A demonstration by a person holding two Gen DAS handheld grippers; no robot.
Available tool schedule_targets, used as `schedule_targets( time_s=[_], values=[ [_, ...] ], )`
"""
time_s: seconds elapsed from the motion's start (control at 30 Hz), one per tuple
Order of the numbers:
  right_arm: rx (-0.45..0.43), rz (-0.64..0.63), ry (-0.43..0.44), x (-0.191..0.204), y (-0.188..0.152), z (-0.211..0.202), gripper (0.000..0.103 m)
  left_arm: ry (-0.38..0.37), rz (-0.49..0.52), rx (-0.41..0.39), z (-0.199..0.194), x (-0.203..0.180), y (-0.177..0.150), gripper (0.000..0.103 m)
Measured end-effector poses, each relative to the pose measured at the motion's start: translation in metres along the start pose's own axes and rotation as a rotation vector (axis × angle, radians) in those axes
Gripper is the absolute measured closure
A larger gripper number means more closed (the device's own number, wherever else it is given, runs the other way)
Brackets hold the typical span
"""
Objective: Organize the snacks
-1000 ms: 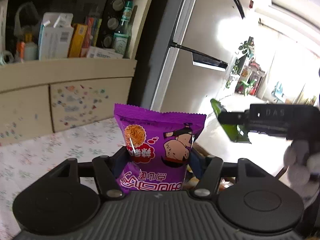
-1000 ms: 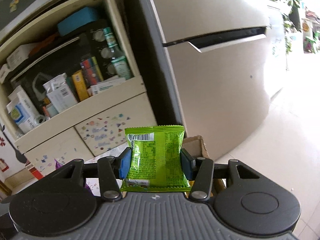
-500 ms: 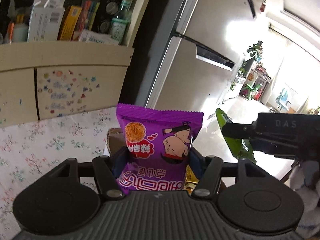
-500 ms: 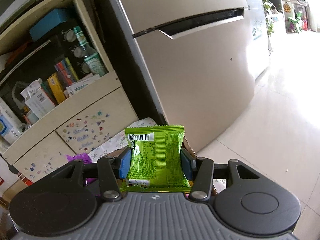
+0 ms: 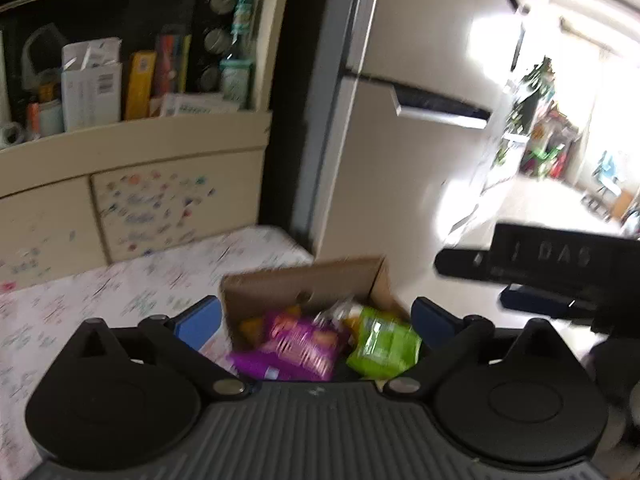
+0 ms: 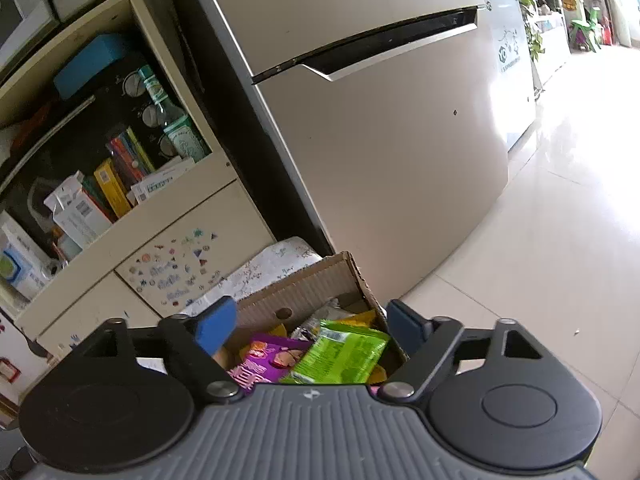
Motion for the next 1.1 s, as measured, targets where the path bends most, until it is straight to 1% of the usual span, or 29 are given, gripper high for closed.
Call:
schedule_targets(
  time_s=[0.07,0.13,0.27,0.4,0.5,0.67,0.83,1.0,1.1],
  values=[
    [0.007,-0.034,-0.017,0.001,-0.002,-0.002,0.01,0.048,0.008,0.034,-0.004,0.0,-0.006,0.002],
    [0.014,-0.068,-0.032,0.001,-0.005,-0.004,0.009,0.083,0.003,0.059,-0.01,0.001,-0.014,0.002],
    [0.04,-0.089,-0.057,-0.003,-0.011,-0.007,0.005,0.12,-0.018,0.103,-0.02,0.002,-0.027,0.002],
    [0.062,-0.113,-0.07,-0.005,-0.016,-0.011,0.004,0.174,-0.014,0.131,-0.028,0.004,-0.034,0.002],
    [0.072,-0.153,-0.076,-0.005,-0.021,-0.015,0.0,0.204,-0.016,0.147,-0.034,0.005,-0.037,0.002],
    [0.076,-0.205,-0.113,-0.01,-0.029,-0.022,0.0,0.254,-0.023,0.165,-0.041,0.007,-0.04,0.001],
    [0.113,-0.211,-0.133,-0.022,-0.041,-0.025,0.0,0.287,-0.033,0.181,-0.042,0.009,-0.041,0.001],
    [0.141,-0.17,-0.162,-0.035,-0.048,-0.025,0.0,0.312,-0.019,0.185,-0.043,0.006,-0.043,0.001],
    [0.137,-0.174,-0.169,-0.035,-0.048,-0.025,0.0,0.314,-0.012,0.191,-0.041,0.003,-0.044,0.001]
  ],
)
Point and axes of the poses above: each gripper's, at about its wrist camera, not at the fingertips, and z roughly the way its jaws point, x to its left, y to its top, the point moved 7 cm from there along z, roughly the way its jaws point
